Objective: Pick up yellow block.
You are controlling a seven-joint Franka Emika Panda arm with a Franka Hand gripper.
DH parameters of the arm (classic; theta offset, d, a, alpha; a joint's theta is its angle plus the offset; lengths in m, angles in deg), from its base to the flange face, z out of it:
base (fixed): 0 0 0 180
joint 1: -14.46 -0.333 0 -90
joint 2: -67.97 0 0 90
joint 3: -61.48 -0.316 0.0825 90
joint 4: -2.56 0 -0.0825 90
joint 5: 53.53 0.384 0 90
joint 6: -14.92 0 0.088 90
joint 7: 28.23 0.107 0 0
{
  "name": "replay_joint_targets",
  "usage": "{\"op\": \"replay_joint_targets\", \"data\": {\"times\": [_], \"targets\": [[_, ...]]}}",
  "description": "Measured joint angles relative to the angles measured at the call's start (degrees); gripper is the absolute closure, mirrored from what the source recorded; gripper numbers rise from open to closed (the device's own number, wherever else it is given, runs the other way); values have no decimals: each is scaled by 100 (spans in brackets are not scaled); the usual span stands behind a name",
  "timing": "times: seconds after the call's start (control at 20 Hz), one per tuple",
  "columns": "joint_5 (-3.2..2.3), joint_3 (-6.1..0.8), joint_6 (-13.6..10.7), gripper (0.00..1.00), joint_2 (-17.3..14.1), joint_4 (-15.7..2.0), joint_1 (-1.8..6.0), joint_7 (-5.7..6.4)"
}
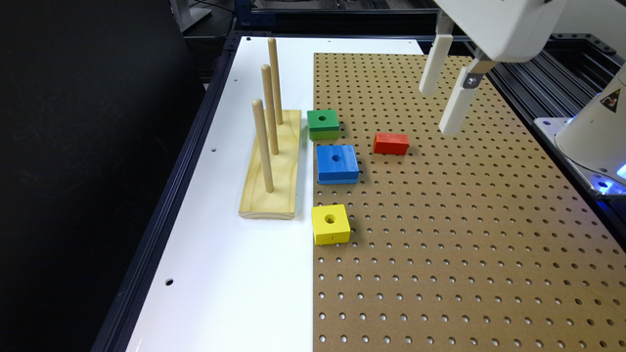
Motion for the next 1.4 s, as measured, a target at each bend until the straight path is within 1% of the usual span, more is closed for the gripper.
{"op": "replay_joint_targets", "data": {"times": [0.1, 0.15, 0.2, 0.4, 0.6, 0.75, 1.05, 1.25, 1.4], "targets": [[2, -54, 0, 0, -101, -105, -6, 66], [2, -81, 0, 0, -190, -185, -9, 99], [2, -92, 0, 0, -251, -237, -9, 109], [2, -95, 0, 0, -473, -413, -9, 112], [2, -102, 0, 0, -598, -547, -11, 115], [2, -104, 0, 0, -666, -614, -11, 116], [2, -118, 0, 0, -708, -666, -11, 121], [2, -120, 0, 0, -779, -758, -11, 122], [2, -120, 0, 0, -888, -882, -3, 122]]}}
